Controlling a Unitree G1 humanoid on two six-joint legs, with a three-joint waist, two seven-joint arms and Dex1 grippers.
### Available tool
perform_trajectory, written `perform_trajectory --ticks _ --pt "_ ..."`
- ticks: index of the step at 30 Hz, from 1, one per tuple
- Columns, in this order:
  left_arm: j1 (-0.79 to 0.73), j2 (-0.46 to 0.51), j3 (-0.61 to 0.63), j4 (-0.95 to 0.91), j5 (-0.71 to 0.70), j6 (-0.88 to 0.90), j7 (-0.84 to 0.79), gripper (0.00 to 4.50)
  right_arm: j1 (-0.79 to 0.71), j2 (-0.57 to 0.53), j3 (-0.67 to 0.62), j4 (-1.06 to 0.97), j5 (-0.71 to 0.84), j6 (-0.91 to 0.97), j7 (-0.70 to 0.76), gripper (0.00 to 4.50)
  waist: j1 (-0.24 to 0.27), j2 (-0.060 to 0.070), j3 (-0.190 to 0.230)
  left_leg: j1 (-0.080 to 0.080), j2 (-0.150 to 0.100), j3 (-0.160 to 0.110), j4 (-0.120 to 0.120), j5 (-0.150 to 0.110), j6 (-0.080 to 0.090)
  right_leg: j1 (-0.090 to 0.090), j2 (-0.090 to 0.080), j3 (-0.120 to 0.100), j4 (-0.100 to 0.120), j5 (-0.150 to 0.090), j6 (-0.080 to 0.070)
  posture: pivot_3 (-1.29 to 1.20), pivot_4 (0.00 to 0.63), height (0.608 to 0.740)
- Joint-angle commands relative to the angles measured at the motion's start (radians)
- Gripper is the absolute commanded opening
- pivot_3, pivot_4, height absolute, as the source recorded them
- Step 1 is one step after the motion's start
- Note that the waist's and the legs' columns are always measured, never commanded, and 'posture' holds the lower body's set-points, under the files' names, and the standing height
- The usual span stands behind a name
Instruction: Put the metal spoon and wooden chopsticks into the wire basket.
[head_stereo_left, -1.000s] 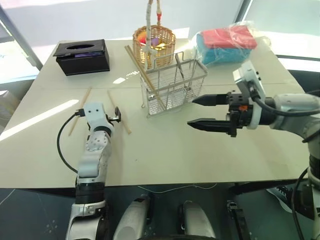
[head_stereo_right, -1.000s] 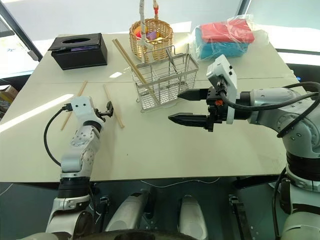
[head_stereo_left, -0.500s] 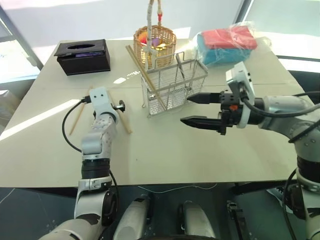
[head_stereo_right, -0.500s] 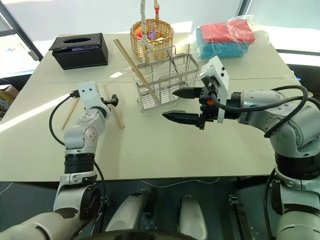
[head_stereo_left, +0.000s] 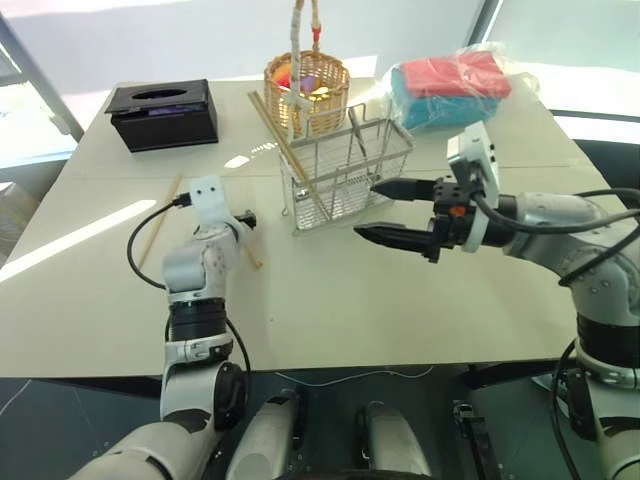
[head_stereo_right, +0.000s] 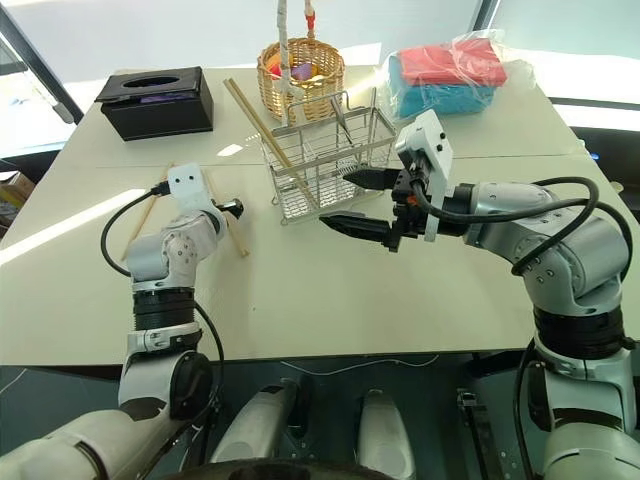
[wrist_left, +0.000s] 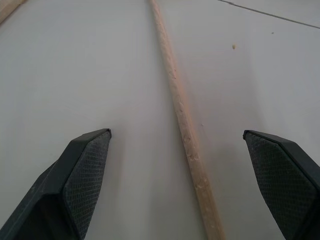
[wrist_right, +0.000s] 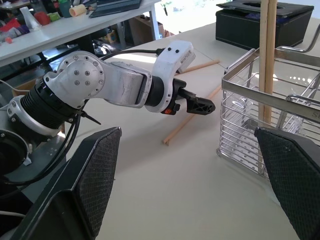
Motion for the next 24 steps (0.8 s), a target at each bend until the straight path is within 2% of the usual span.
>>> perform_trajectory --ticks 1,4,5,6,13,14,19,24 --pt "-0.007 -0.013 0.029 0.005 -0.003 0.039 0.026 4.5 -0.005 -0.002 -0.026 -0.018 0.015 -0.009 -0.002 4.42 0.0 0.0 0.0 0.0 0.0 0.0 0.0 0.0 0.0 0.0 0.0 0.0 0.0 0.0 0.0 0.0 0.15 0.74" --pt "-0.012 -0.002 0.015 0.011 0.016 0.056 0.034 4.5 -0.008 -0.008 -0.034 -0.015 0.025 -0.001 0.001 4.42 0.0 0.0 0.0 0.001 0.0 0.0 0.0 0.0 0.0 0.001 0.0 0.0 0.0 0.0 0.0 0.0 0.15 0.74" --pt "-0.012 0.005 0.004 0.013 0.024 0.059 0.031 3.98 -0.008 -0.01 -0.036 -0.014 0.027 0.0 0.001 4.5 -0.001 0.0 0.0 0.001 0.0 0.0 0.0 0.0 0.0 0.001 0.0 0.0 0.0 0.0 0.0 0.0 0.15 0.74" --pt "-0.012 0.01 -0.005 0.013 0.031 0.061 0.029 3.69 -0.009 -0.012 -0.037 -0.013 0.028 0.0 0.002 4.5 0.0 0.0 0.0 0.001 0.0 0.0 0.0 0.0 -0.001 0.001 0.0 0.0 0.0 0.0 0.0 0.0 0.15 0.74" --pt "-0.007 0.012 -0.016 0.001 0.06 0.088 0.034 0.24 -0.016 -0.006 -0.043 -0.004 0.025 -0.003 -0.004 4.5 0.007 0.0 0.0 0.001 0.0 0.0 0.001 0.0 -0.001 0.001 0.0 0.0 0.0 0.0 0.0 0.0 0.15 0.74" --pt "-0.005 0.01 -0.012 -0.003 0.061 0.093 0.036 0.05 -0.016 -0.006 -0.043 -0.003 0.025 -0.004 -0.004 4.5 0.009 0.0 0.0 0.001 0.0 0.0 0.001 0.0 -0.001 0.001 0.0 0.0 0.0 0.0 0.0 0.0 0.15 0.74" --pt "0.003 0.009 0.012 -0.029 0.044 0.094 0.019 0.05 -0.016 -0.005 -0.04 0.011 0.017 -0.01 -0.002 4.5 0.023 0.0 0.0 0.001 0.0 0.0 0.001 0.0 -0.001 0.001 0.0 0.0 0.0 0.0 0.0 0.0 0.15 0.74" --pt "-0.048 0.157 -0.049 -0.086 0.055 -0.192 -0.146 0.05 -0.008 0.001 -0.05 0.017 0.018 -0.014 -0.012 4.5 0.023 -0.002 0.001 0.0 0.0 0.0 0.001 0.0 -0.001 -0.001 0.001 0.001 0.0 0.001 -0.001 0.0 0.15 0.74"
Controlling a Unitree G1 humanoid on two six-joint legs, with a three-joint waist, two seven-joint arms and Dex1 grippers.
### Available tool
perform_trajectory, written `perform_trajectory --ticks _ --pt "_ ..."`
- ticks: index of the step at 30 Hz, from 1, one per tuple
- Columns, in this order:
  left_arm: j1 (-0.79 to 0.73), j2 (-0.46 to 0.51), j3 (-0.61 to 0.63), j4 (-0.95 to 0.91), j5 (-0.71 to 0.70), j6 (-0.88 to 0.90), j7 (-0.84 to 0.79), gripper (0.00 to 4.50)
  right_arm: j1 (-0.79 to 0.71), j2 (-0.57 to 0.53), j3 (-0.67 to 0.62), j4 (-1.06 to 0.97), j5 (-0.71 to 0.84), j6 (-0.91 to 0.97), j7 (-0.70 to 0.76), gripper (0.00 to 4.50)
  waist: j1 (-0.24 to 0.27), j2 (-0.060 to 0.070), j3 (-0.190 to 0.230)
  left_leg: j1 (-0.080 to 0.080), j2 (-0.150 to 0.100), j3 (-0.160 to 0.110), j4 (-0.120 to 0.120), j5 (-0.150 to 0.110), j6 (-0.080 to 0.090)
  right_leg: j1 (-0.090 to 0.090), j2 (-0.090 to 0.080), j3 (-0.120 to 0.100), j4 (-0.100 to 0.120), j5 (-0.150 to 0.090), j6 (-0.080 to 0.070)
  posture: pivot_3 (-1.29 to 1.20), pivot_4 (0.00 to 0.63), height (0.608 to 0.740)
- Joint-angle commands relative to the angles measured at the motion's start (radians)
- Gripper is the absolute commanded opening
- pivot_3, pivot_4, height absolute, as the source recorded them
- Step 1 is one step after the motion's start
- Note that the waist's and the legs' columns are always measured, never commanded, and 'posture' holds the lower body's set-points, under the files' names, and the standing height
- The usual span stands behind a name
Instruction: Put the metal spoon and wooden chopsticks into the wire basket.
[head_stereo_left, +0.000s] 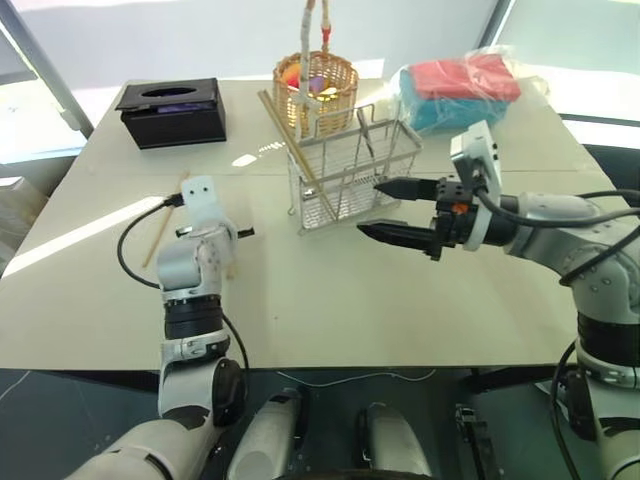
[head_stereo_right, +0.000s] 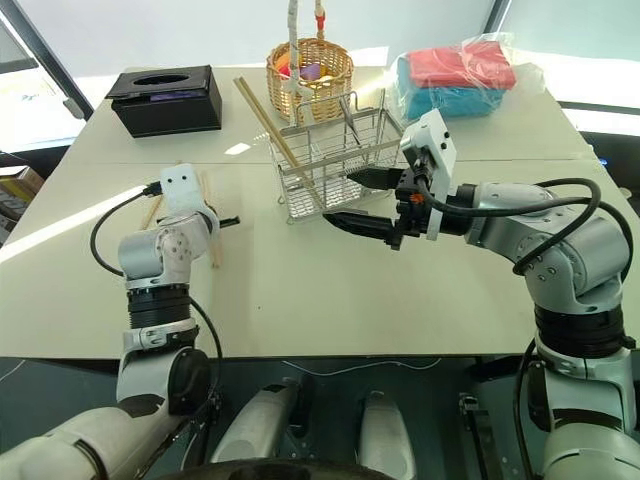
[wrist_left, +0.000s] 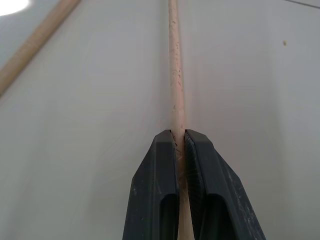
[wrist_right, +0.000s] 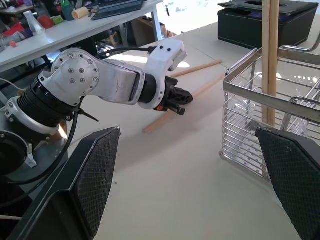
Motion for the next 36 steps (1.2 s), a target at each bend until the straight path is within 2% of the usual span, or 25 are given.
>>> perform_trajectory --ticks 1,7,11,16,20,27,36 --pt "-0.076 0.102 -0.023 -0.089 -0.042 -0.234 -0.177 0.05 -0.008 0.003 -0.047 -0.005 0.014 -0.02 -0.01 4.5 0.0 -0.001 0.001 -0.001 0.001 0.0 0.0 0.001 -0.001 -0.001 0.001 0.0 0.0 0.001 -0.001 0.0 0.15 0.74" --pt "-0.123 0.218 0.005 -0.188 -0.277 -0.436 -0.59 0.05 -0.003 0.0 -0.098 0.001 0.04 -0.012 -0.026 4.5 0.001 -0.001 0.0 0.0 -0.001 0.0 0.0 0.0 0.0 -0.001 -0.001 0.0 -0.003 0.002 -0.001 0.0 0.15 0.74" --pt "-0.135 0.228 0.021 -0.194 -0.431 -0.521 -0.79 0.05 0.008 -0.005 -0.135 -0.003 0.044 -0.018 -0.048 4.5 -0.001 -0.001 0.0 0.001 0.0 0.0 -0.001 0.0 0.0 0.001 0.0 0.0 -0.003 0.002 -0.001 0.0 0.15 0.74" --pt "-0.148 0.177 -0.015 -0.145 -0.487 -0.597 -0.862 0.05 0.034 0.004 -0.175 0.006 0.022 -0.059 -0.078 4.5 0.0 -0.001 0.0 0.001 0.001 0.0 0.0 0.001 0.002 0.001 0.001 0.0 -0.003 0.002 -0.001 0.0 0.15 0.74" --pt "-0.168 0.096 -0.015 -0.064 -0.523 -0.669 -0.885 0.05 0.054 0.014 -0.185 -0.012 0.026 -0.08 -0.105 4.5 0.002 -0.001 0.001 0.0 0.001 0.0 0.0 0.001 0.003 0.002 0.0 0.0 -0.003 0.002 -0.001 0.0 0.15 0.74" --pt "-0.188 -0.01 -0.077 0.114 -0.475 -0.836 -0.953 0.05 0.068 0.049 -0.19 -0.04 0.033 -0.103 -0.165 4.5 0.0 -0.001 0.001 0.0 0.001 0.0 0.001 0.002 0.003 0.002 0.001 0.0 -0.002 0.002 -0.001 0.0 0.15 0.74" --pt "-0.24 -0.038 -0.109 0.336 -0.399 -1.028 -1.005 0.05 0.083 0.076 -0.2 -0.079 0.057 -0.109 -0.222 4.5 0.0 -0.001 0.001 0.0 0.001 0.0 0.001 0.002 0.003 0.001 0.001 0.0 -0.002 0.002 -0.001 0.0 0.15 0.74"
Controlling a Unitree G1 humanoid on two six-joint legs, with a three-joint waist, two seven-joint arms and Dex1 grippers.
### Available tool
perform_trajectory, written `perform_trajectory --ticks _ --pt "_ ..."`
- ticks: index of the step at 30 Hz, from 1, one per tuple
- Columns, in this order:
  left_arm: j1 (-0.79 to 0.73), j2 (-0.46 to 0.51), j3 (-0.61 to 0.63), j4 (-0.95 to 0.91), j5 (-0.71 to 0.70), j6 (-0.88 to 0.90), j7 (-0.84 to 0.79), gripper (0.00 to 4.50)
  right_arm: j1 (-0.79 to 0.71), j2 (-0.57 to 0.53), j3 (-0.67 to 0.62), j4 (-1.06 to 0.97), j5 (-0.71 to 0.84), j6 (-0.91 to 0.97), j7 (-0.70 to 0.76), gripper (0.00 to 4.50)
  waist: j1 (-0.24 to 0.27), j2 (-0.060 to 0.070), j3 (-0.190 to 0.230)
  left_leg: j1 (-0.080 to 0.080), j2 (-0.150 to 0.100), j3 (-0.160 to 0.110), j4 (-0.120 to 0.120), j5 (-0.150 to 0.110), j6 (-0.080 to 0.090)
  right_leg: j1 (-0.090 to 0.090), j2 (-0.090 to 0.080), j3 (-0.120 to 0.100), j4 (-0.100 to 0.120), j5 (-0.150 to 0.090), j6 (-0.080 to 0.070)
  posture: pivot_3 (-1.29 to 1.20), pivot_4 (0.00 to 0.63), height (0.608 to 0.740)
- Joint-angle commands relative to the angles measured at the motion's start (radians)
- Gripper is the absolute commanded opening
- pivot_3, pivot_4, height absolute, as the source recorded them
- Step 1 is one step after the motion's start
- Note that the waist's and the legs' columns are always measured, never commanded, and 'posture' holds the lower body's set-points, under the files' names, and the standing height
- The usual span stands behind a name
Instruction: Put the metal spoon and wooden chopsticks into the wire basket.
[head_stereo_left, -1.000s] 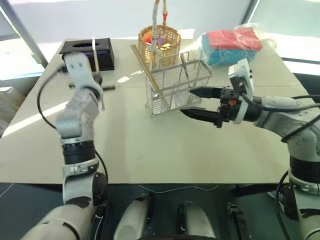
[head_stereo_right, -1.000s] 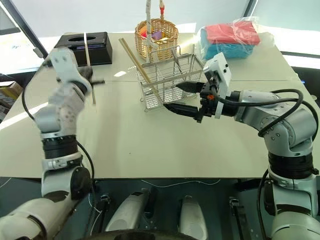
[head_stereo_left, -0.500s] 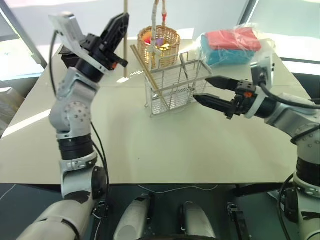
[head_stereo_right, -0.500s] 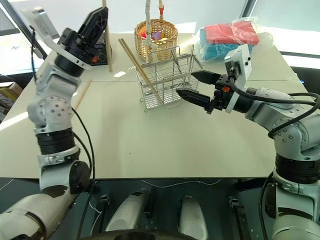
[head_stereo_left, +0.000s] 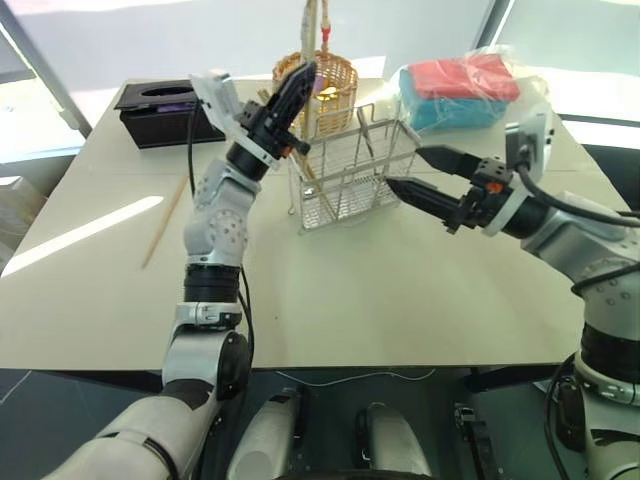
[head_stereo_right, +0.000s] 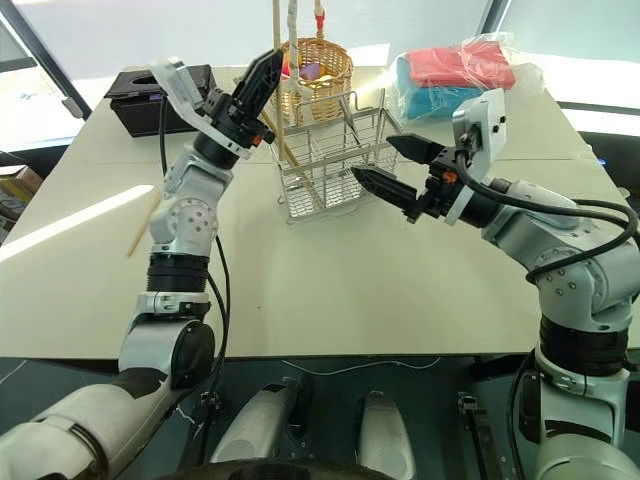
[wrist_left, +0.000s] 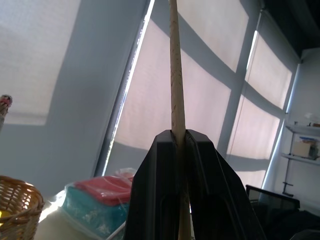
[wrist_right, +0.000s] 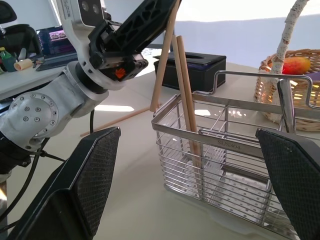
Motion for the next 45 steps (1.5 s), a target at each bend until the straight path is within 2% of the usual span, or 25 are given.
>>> perform_trajectory --ticks 1,7,13,16,22,23,28,32,35,39,42,45 --pt "-0.054 -0.008 -0.001 0.068 0.043 -0.119 -0.005 0.05 0.002 0.006 -0.04 -0.05 0.028 -0.022 -0.023 4.5 0.001 0.0 0.0 0.0 0.0 0.0 0.0 0.0 0.0 0.0 0.0 0.0 0.0 0.0 0.0 0.0 0.15 0.74" --pt "-0.085 -0.05 -0.009 0.189 0.075 -0.232 -0.003 0.05 0.007 0.012 -0.039 -0.055 0.037 -0.029 -0.044 4.5 0.001 0.0 0.0 0.0 0.0 0.0 0.001 0.0 0.0 0.0 0.0 0.0 0.0 0.0 0.0 0.0 0.15 0.74" --pt "-0.066 -0.07 -0.032 0.211 0.107 -0.255 -0.006 0.05 0.006 0.01 -0.035 -0.051 0.038 -0.039 -0.051 4.5 0.0 0.0 0.0 0.0 0.0 0.0 0.001 0.0 0.0 0.0 0.0 0.0 0.0 0.0 0.0 0.0 0.15 0.74" --pt "-0.052 -0.076 -0.04 0.199 0.115 -0.254 -0.008 1.12 0.005 0.009 -0.034 -0.049 0.039 -0.044 -0.053 4.5 -0.001 0.0 0.0 0.0 0.0 0.0 0.001 0.0 0.0 0.0 0.0 0.0 0.0 0.0 0.0 0.0 0.15 0.74" --pt "-0.034 -0.078 -0.056 0.168 0.127 -0.251 0.007 4.27 0.0 0.01 -0.031 -0.04 0.039 -0.054 -0.054 4.5 0.0 0.0 0.0 0.0 0.0 0.0 0.001 0.0 0.0 0.0 0.0 0.0 0.001 0.0 0.0 0.0 0.15 0.74" --pt "-0.034 -0.077 -0.057 0.163 0.129 -0.249 0.011 4.48 -0.001 0.01 -0.03 -0.038 0.038 -0.054 -0.054 4.5 0.0 0.0 0.0 0.0 0.0 0.0 0.001 0.0 0.0 0.0 0.0 0.0 0.001 0.0 0.0 0.0 0.15 0.74" --pt "-0.087 -0.06 -0.015 0.113 0.107 -0.195 0.121 4.48 -0.007 0.002 -0.022 -0.028 0.046 -0.048 -0.036 4.5 0.0 0.0 0.0 0.0 0.0 0.0 0.001 0.0 0.0 0.0 0.0 0.0 0.001 0.0 0.0 0.0 0.15 0.74" --pt "-0.208 0.032 0.073 0.12 0.151 -0.044 0.462 4.48 -0.022 -0.016 -0.006 -0.032 0.067 -0.025 -0.004 4.5 -0.002 -0.001 0.0 -0.002 0.0 -0.001 0.003 0.0 0.0 -0.001 0.001 0.0 0.002 0.0 0.0 0.0 0.15 0.74" --pt "-0.243 0.138 0.085 0.12 0.196 0.152 0.626 4.48 -0.042 -0.017 0.004 -0.038 0.089 -0.009 0.008 4.5 -0.009 0.0 0.0 -0.003 0.001 -0.001 0.006 -0.001 0.001 -0.002 0.003 0.0 0.004 0.0 0.0 0.0 0.15 0.74" --pt "-0.195 0.266 0.067 0.021 0.23 0.329 0.664 4.48 -0.061 -0.012 0.035 -0.048 0.113 0.012 0.025 4.5 -0.02 0.0 0.0 -0.002 0.001 -0.001 0.006 -0.001 0.002 -0.001 0.004 0.0 0.005 0.0 0.0 0.0 0.15 0.74" --pt "-0.099 0.393 0.055 -0.073 0.268 0.495 0.662 4.48 -0.057 0.017 0.079 -0.067 0.152 0.037 0.032 4.5 -0.027 0.0 0.0 -0.002 0.0 -0.002 0.006 -0.001 0.002 -0.002 0.003 0.001 0.005 0.0 0.0 0.0 0.15 0.74" --pt "0.002 0.462 0.057 -0.175 0.277 0.647 0.671 4.48 -0.044 0.037 0.119 -0.083 0.176 0.054 0.044 4.5 -0.031 0.0 0.0 -0.002 0.0 -0.002 0.005 -0.001 0.001 -0.002 0.003 0.002 0.005 0.0 0.0 0.0 0.15 0.74"
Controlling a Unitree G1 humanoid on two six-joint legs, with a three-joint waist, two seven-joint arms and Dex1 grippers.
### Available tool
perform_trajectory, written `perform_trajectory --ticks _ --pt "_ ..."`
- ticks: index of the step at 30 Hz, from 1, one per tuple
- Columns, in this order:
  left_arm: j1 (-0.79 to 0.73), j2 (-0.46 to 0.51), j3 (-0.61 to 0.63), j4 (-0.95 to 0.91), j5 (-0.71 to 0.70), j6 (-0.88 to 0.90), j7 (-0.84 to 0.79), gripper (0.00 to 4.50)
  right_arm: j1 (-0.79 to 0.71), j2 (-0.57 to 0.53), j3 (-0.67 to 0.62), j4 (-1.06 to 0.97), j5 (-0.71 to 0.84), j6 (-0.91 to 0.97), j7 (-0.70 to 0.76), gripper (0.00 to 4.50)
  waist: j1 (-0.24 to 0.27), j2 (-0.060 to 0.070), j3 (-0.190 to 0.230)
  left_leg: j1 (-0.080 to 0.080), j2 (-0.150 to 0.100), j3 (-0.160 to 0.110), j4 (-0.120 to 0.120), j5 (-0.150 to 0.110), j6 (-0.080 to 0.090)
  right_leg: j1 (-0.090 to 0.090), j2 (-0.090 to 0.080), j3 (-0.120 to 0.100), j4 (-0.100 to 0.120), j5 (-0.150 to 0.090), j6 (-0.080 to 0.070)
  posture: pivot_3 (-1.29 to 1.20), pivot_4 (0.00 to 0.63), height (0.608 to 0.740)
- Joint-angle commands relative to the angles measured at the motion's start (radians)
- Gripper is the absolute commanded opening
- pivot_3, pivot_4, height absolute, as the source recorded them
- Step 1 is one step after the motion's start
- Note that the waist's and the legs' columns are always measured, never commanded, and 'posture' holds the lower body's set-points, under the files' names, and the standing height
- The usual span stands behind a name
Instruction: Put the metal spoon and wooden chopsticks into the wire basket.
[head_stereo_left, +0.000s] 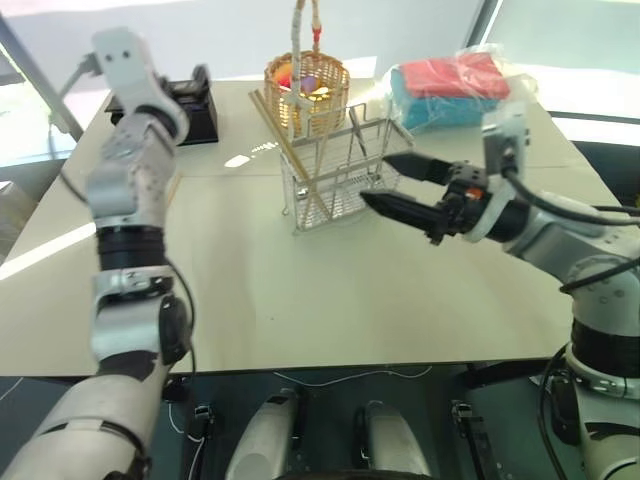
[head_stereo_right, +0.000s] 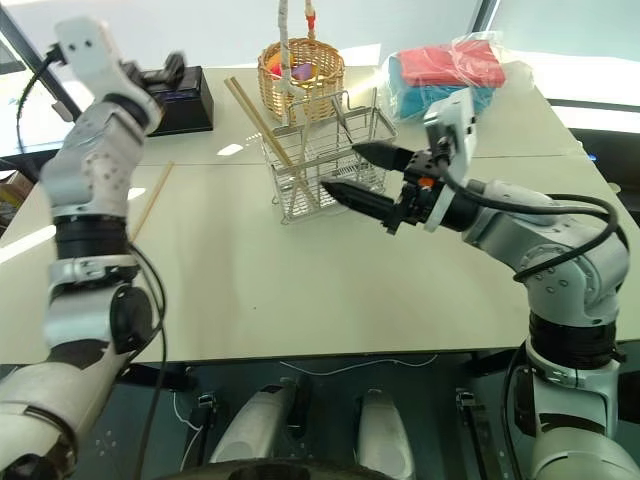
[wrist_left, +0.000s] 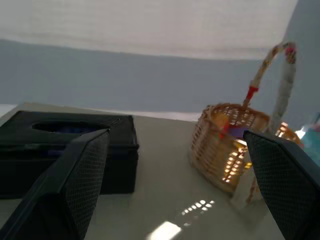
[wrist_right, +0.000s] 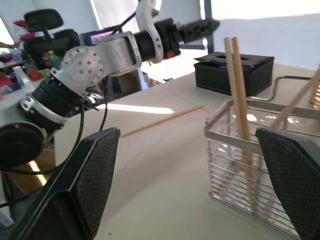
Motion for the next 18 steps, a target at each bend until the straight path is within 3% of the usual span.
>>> perform_trajectory --ticks 1,8,12,18 --pt "0.073 0.066 -0.015 -0.146 0.03 0.156 0.006 4.48 0.001 0.015 0.029 -0.048 0.043 0.01 0.018 4.5 0.001 0.0 0.0 0.0 0.0 0.0 0.0 0.0 0.0 -0.001 0.0 0.0 0.0 0.0 0.0 0.0 0.15 0.74" --pt "0.251 0.146 -0.003 -0.344 0.048 0.41 -0.002 4.48 0.02 -0.017 0.136 -0.069 -0.054 -0.014 0.073 4.5 0.008 0.0 0.0 0.0 -0.001 -0.001 0.001 -0.002 -0.002 -0.003 -0.001 0.001 -0.002 0.0 0.0 0.0 0.15 0.74" --pt "0.317 0.173 0.018 -0.362 0.053 0.466 -0.025 4.48 0.02 -0.043 0.202 -0.048 -0.206 -0.119 0.124 4.5 0.005 0.0 0.0 0.0 0.0 0.0 0.0 -0.002 -0.003 -0.003 -0.001 0.001 -0.002 0.0 0.0 0.0 0.15 0.74" --pt "0.379 0.19 0.03 -0.337 0.057 0.51 -0.051 4.48 0.032 -0.047 0.222 -0.04 -0.287 -0.163 0.163 4.5 0.007 0.0 0.0 0.001 0.0 0.0 -0.001 -0.002 -0.003 -0.004 -0.001 0.001 -0.002 0.0 0.0 0.0 0.15 0.74"
